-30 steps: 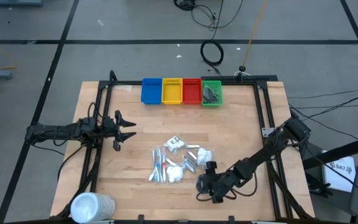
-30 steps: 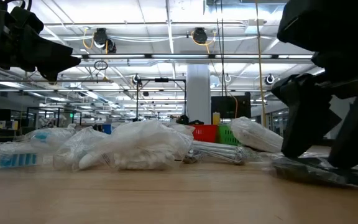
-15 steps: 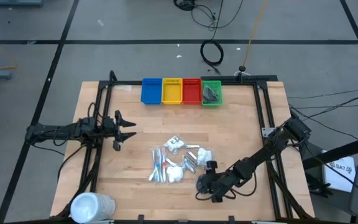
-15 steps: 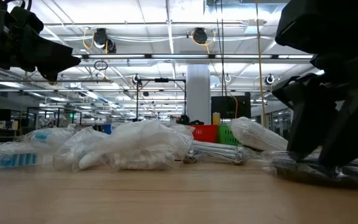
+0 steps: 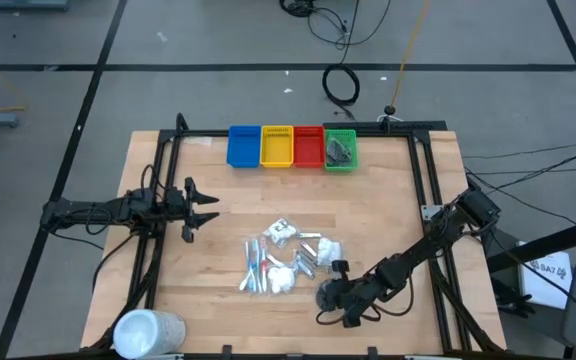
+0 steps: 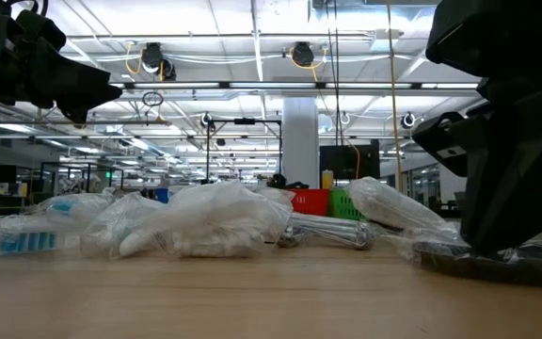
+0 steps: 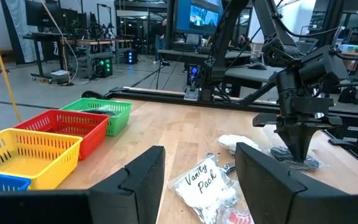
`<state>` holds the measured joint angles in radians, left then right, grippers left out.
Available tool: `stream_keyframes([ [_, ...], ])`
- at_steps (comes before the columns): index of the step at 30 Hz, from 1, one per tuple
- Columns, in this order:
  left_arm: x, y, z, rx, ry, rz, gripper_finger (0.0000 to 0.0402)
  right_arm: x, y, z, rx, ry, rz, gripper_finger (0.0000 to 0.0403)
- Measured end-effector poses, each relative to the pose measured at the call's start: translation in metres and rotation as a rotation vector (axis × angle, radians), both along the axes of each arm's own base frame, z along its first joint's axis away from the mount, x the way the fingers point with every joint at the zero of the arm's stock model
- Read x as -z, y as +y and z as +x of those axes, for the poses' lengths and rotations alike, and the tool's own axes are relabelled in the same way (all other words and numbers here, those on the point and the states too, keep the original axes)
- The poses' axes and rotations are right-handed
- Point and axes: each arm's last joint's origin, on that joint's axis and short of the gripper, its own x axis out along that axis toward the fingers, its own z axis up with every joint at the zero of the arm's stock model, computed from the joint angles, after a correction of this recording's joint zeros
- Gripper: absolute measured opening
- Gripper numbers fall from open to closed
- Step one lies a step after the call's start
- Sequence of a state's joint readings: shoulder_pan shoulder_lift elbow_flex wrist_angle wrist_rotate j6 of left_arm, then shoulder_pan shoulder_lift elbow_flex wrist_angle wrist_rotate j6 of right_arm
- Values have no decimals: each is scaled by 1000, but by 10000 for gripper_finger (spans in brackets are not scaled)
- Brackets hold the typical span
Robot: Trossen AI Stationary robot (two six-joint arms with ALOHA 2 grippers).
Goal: Pick & Place Travel size toiletries
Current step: Put the hairbrush into the green bin
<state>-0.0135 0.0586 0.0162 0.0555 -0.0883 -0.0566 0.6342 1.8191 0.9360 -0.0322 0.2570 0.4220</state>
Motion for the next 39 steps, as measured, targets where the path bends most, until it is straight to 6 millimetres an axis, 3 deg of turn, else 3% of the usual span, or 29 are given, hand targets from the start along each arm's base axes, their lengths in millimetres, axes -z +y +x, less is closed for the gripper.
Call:
stream_keyframes([
  [4, 0, 0, 0, 0, 0, 0, 191, 0, 0, 0, -22, 0, -12, 3],
  [13, 0, 0, 0, 0, 0, 0, 191, -5, 0, 0, -41, -23, -12, 1],
  [25, 0, 0, 0, 0, 0, 0, 191, -58, -5, -7, -119, -178, 16, 0],
  [32, 0, 0, 0, 0, 0, 0, 191, -77, -7, -11, -168, -254, 9, 0],
  [39, 0, 0, 0, 0, 0, 0, 191, -70, -13, -19, -180, -398, 78, 0],
])
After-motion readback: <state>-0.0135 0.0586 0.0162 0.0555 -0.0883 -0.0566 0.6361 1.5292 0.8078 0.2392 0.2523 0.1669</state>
